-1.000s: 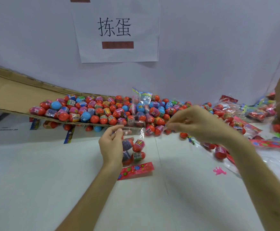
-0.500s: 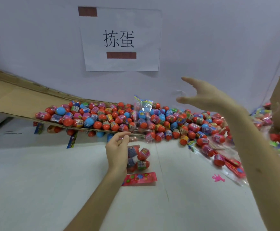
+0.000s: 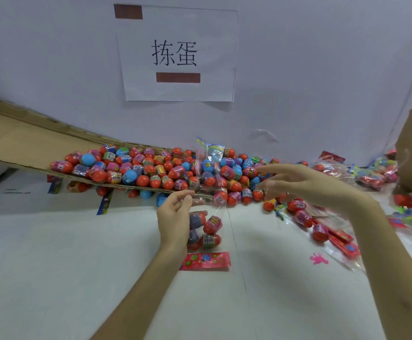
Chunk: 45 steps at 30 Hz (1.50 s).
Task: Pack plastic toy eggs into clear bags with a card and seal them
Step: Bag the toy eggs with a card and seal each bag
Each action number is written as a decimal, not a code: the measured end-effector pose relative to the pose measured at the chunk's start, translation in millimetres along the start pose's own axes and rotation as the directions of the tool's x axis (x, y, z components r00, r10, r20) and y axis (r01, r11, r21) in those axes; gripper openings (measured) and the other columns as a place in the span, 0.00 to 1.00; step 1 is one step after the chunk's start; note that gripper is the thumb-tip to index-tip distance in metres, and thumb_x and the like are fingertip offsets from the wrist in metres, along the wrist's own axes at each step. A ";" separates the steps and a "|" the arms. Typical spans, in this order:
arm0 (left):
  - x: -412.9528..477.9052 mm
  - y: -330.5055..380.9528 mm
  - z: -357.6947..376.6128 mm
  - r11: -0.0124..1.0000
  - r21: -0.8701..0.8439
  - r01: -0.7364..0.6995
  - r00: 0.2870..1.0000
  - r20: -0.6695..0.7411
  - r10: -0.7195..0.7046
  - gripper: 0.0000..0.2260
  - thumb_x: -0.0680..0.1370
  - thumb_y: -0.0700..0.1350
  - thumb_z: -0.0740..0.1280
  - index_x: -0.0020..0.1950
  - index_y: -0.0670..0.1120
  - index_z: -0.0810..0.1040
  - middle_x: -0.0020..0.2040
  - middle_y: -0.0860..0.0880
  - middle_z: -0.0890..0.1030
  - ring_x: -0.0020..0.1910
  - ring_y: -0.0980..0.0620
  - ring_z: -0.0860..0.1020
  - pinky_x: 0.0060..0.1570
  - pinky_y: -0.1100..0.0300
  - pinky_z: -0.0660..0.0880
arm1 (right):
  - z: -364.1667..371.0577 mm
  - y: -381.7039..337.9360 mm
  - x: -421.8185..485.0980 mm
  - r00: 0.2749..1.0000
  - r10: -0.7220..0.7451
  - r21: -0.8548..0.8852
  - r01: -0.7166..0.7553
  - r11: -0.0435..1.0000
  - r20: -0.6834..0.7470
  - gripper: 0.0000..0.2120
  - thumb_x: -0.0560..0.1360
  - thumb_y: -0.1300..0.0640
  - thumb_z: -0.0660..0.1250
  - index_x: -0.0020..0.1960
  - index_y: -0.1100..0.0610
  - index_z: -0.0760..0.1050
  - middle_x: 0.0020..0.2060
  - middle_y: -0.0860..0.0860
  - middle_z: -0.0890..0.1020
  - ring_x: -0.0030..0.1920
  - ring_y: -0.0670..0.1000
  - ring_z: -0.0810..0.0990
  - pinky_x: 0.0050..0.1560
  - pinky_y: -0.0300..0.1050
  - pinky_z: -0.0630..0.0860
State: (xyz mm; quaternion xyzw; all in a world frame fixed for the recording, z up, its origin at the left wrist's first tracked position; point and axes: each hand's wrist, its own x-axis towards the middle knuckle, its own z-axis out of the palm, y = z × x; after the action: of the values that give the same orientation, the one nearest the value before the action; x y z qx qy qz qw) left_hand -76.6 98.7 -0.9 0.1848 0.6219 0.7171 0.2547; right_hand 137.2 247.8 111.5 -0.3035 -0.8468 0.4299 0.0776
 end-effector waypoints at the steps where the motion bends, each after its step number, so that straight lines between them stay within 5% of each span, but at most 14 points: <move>1: 0.1 0.1 0.2 1.000 -0.003 -0.002 1.000 0.002 0.002 0.08 0.84 0.41 0.65 0.55 0.50 0.83 0.53 0.46 0.86 0.54 0.41 0.85 0.59 0.41 0.81 | 7.3 2.5 2.0 0.998 -0.050 0.064 0.053 0.997 -0.039 0.22 0.77 0.42 0.66 0.70 0.43 0.74 0.57 0.43 0.85 0.54 0.47 0.86 0.57 0.47 0.82; 5: -0.6 -0.8 0.9 0.999 -0.031 -0.016 1.000 0.011 0.016 0.08 0.84 0.41 0.66 0.55 0.50 0.84 0.51 0.50 0.86 0.52 0.42 0.86 0.55 0.43 0.83 | 59.7 23.5 22.1 0.970 -0.004 0.125 0.036 0.992 -0.243 0.11 0.80 0.48 0.67 0.61 0.49 0.79 0.48 0.48 0.87 0.46 0.47 0.86 0.49 0.48 0.83; 9: -0.2 -3.2 1.0 0.998 -0.046 -0.037 0.999 0.019 0.038 0.07 0.84 0.43 0.67 0.55 0.53 0.83 0.49 0.54 0.87 0.53 0.48 0.85 0.55 0.50 0.83 | 108.5 38.1 32.8 0.978 0.061 0.370 0.017 0.929 -0.200 0.11 0.79 0.46 0.69 0.56 0.52 0.81 0.47 0.50 0.87 0.46 0.52 0.87 0.44 0.47 0.83; 11: 0.5 -2.9 0.8 0.998 -0.048 -0.041 0.999 0.030 0.043 0.06 0.83 0.44 0.67 0.55 0.53 0.83 0.47 0.56 0.87 0.52 0.51 0.85 0.52 0.56 0.83 | 120.5 39.4 36.9 0.965 0.039 0.377 0.064 0.924 -0.258 0.08 0.79 0.49 0.71 0.53 0.52 0.83 0.45 0.50 0.87 0.45 0.51 0.86 0.41 0.45 0.82; 15: 0.1 -3.6 2.4 0.996 -0.083 0.022 0.999 0.047 -0.018 0.05 0.83 0.46 0.69 0.55 0.49 0.83 0.50 0.49 0.87 0.53 0.46 0.86 0.54 0.49 0.83 | 130.3 38.5 38.7 0.937 0.050 0.421 0.108 0.901 -0.347 0.03 0.78 0.55 0.73 0.48 0.52 0.84 0.41 0.50 0.86 0.42 0.51 0.85 0.39 0.47 0.83; 19: 0.3 -3.3 2.8 0.989 -0.138 0.060 0.997 0.051 -0.054 0.04 0.82 0.47 0.69 0.53 0.48 0.83 0.46 0.51 0.88 0.47 0.50 0.87 0.42 0.56 0.84 | 136.6 35.6 38.2 0.905 0.065 0.436 0.138 0.889 -0.420 0.05 0.78 0.59 0.73 0.44 0.53 0.84 0.39 0.50 0.86 0.41 0.53 0.86 0.37 0.49 0.84; 22: 1.4 -2.2 1.8 0.983 -0.157 0.094 0.995 0.035 -0.090 0.04 0.82 0.48 0.70 0.52 0.51 0.84 0.51 0.49 0.87 0.55 0.46 0.85 0.57 0.46 0.82 | 138.8 33.8 40.2 0.891 0.072 0.453 0.157 0.878 -0.448 0.05 0.77 0.59 0.74 0.42 0.53 0.84 0.40 0.51 0.86 0.41 0.55 0.85 0.36 0.49 0.84; 24: 1.3 -0.1 0.5 0.976 -0.181 0.121 0.993 0.038 -0.116 0.04 0.82 0.49 0.70 0.52 0.52 0.84 0.54 0.47 0.87 0.57 0.44 0.84 0.61 0.40 0.80 | 137.3 33.5 41.5 0.896 0.071 0.489 0.170 0.856 -0.437 0.05 0.77 0.58 0.74 0.42 0.55 0.84 0.41 0.54 0.85 0.41 0.56 0.86 0.37 0.49 0.84; 30: 6.3 -2.5 -2.3 0.963 -0.248 0.107 0.994 0.029 -0.103 0.07 0.83 0.48 0.68 0.56 0.45 0.81 0.51 0.46 0.88 0.47 0.47 0.88 0.46 0.53 0.83 | 133.2 36.6 43.5 0.957 0.003 0.527 0.158 0.835 -0.292 0.07 0.80 0.56 0.71 0.51 0.59 0.83 0.44 0.58 0.85 0.41 0.55 0.84 0.40 0.52 0.84; 36: 7.1 -1.1 -1.3 0.966 -0.247 0.078 0.996 -0.014 -0.084 0.08 0.84 0.47 0.66 0.57 0.44 0.80 0.50 0.46 0.88 0.49 0.45 0.87 0.58 0.42 0.81 | 135.1 43.3 45.2 0.967 -0.081 0.409 0.177 0.895 -0.241 0.04 0.80 0.58 0.71 0.46 0.56 0.82 0.37 0.54 0.85 0.38 0.51 0.84 0.39 0.43 0.81; 45: 8.2 -7.2 3.2 0.964 -0.252 0.080 0.995 -0.040 -0.093 0.05 0.83 0.47 0.69 0.54 0.47 0.82 0.52 0.44 0.87 0.49 0.42 0.87 0.51 0.42 0.84 | 132.0 48.3 49.0 0.976 -0.083 0.398 0.160 0.903 -0.204 0.02 0.77 0.62 0.68 0.46 0.60 0.77 0.36 0.50 0.83 0.37 0.50 0.82 0.37 0.42 0.80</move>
State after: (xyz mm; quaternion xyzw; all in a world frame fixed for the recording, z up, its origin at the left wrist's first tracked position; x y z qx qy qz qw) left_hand -80.4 106.8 -7.9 0.1050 0.5402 0.7826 0.2909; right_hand 67.6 208.0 -14.0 -0.2648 -0.7436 0.5636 0.2436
